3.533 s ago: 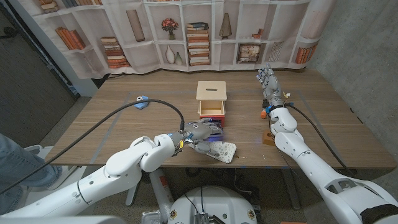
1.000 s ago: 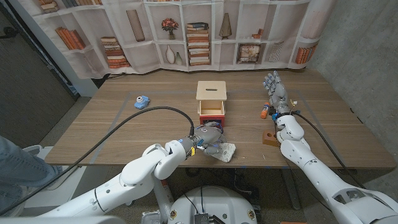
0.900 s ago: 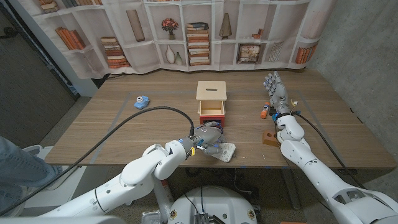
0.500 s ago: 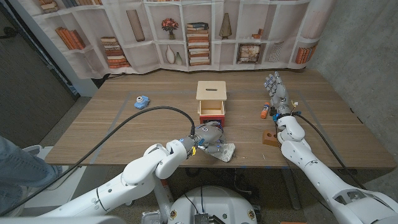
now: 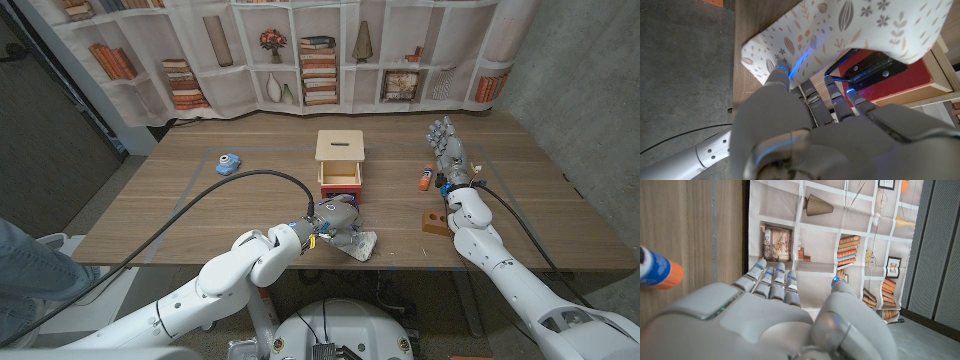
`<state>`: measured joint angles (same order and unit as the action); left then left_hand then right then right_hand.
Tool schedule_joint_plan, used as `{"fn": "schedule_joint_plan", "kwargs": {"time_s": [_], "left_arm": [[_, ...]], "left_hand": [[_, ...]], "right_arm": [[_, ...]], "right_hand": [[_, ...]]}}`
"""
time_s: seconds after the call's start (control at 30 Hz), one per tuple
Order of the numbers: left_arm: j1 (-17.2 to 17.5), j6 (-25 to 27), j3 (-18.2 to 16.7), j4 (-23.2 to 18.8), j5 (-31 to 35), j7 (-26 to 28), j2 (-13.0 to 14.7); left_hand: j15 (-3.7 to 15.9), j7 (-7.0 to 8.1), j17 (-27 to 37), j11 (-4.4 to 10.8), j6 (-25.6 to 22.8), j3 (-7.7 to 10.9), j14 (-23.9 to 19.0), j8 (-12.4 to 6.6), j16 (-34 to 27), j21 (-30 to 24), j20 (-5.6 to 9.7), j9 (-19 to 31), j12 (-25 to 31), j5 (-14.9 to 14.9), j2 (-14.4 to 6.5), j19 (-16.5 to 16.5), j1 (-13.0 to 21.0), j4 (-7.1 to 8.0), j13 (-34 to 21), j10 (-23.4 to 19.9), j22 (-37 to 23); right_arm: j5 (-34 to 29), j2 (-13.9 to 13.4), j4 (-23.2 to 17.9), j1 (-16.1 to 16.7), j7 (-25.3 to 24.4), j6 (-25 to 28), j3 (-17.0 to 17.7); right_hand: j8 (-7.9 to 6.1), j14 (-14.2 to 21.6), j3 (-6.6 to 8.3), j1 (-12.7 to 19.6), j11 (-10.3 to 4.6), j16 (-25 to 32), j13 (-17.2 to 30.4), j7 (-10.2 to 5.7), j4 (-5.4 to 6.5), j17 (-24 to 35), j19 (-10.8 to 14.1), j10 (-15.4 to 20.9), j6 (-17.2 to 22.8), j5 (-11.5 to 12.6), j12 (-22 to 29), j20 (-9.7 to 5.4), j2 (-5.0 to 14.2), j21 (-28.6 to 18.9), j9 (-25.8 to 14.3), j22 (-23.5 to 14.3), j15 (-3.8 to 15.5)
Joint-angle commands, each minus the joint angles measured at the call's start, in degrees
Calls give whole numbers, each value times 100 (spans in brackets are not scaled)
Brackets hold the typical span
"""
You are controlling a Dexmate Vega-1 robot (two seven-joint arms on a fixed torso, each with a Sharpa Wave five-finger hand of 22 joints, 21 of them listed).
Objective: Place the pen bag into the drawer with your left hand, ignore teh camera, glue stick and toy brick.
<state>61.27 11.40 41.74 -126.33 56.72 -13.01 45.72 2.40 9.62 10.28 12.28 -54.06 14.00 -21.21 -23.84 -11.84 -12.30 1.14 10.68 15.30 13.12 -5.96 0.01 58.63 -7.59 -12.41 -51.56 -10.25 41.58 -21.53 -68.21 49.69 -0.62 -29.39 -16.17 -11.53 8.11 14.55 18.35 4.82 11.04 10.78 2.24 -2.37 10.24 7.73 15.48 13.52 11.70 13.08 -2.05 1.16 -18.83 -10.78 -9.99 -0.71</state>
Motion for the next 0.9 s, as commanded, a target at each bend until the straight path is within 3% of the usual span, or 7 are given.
{"fn": "schedule_joint_plan", "kwargs": {"time_s": [0.03,0.9], "left_arm": [[1,31,-35,-38,-40,1,-13],[-75,17,-115,-154,-11,-63,1]], "left_hand": [[872,-11,11,-4,-28,20,-44,-2,7,12,3,17,-4,-18,6,32,62,6,-24,-63,-13],[855,-28,12,-4,-31,44,-92,8,35,26,6,16,-100,-91,6,60,93,26,-46,-109,-14]], "right_arm": [[19,-15,-129,67,-49,-29,39],[-16,-2,-146,46,-86,-39,31]], "right_hand": [[16,54,8,-12,-24,-8,23,-3,-44,30,62,66,45,12,-4,-23,57,17,-17,-34,-18],[15,63,6,-16,-15,-12,24,12,-59,29,89,78,62,14,-3,-26,68,61,-16,-36,-21]]}}
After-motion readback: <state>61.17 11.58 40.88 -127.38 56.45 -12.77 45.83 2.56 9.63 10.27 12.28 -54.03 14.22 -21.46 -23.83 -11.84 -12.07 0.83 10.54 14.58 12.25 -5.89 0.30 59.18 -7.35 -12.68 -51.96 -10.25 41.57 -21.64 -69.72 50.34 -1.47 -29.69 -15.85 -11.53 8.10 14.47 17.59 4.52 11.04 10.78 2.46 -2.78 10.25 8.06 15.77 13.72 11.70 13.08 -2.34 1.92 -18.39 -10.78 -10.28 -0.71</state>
